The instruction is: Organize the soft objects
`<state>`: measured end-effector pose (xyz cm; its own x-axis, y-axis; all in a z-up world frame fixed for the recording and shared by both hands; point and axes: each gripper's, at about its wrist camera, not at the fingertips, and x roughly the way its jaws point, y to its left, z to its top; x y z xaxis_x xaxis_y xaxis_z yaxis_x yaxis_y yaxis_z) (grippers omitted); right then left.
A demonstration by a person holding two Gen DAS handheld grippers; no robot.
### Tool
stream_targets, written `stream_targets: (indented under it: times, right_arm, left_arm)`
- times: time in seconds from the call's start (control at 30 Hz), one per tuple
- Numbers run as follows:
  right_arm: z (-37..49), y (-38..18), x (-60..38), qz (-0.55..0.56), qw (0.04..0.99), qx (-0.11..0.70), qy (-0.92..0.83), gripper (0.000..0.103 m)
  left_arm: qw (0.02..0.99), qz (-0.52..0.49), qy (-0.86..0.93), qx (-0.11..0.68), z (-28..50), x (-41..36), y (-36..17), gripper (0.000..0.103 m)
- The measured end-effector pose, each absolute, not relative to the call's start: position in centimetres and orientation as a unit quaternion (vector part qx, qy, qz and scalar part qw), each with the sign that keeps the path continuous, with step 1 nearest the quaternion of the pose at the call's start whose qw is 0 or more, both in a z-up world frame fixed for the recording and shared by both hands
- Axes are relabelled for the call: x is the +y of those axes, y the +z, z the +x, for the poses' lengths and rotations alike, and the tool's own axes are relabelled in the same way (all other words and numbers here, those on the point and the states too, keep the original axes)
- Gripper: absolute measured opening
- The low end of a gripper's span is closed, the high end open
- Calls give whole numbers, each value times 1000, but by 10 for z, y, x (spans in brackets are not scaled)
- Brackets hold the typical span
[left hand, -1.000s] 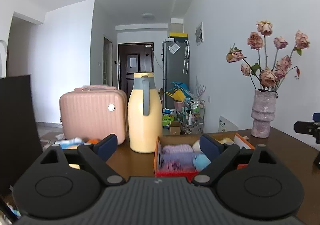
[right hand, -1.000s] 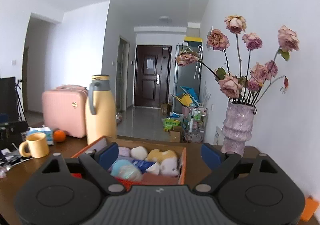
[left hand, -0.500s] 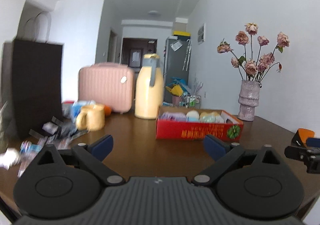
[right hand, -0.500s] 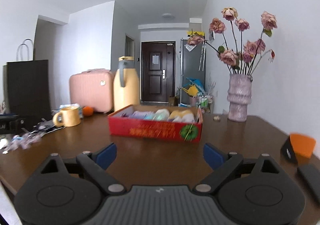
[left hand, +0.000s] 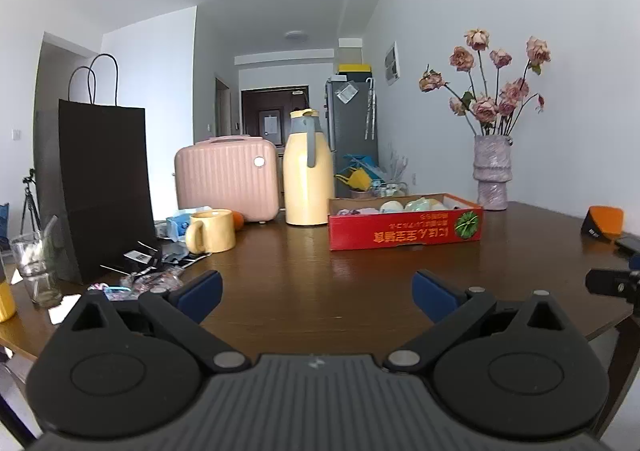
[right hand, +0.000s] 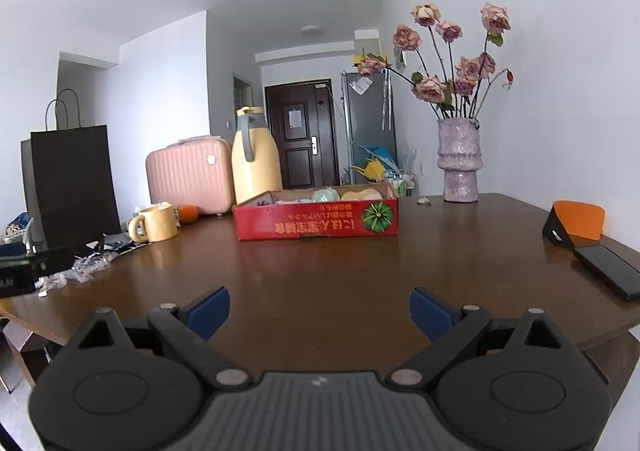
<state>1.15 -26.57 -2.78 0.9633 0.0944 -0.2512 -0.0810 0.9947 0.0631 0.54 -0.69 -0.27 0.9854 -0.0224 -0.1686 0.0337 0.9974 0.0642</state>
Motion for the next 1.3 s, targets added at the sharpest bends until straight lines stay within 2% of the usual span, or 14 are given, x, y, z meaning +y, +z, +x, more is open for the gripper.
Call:
stream_targets:
  times: [0.27, 1.3]
  right_arm:
    - [9, -24, -255, 11, 991, 114, 65, 103]
    - [15, -27, -259, 27, 991, 118, 50, 103]
  left_arm:
    - [996, 34, -22, 81, 2, -10, -1, 103]
    - [996, 23, -35, 85, 3, -6, -1, 103]
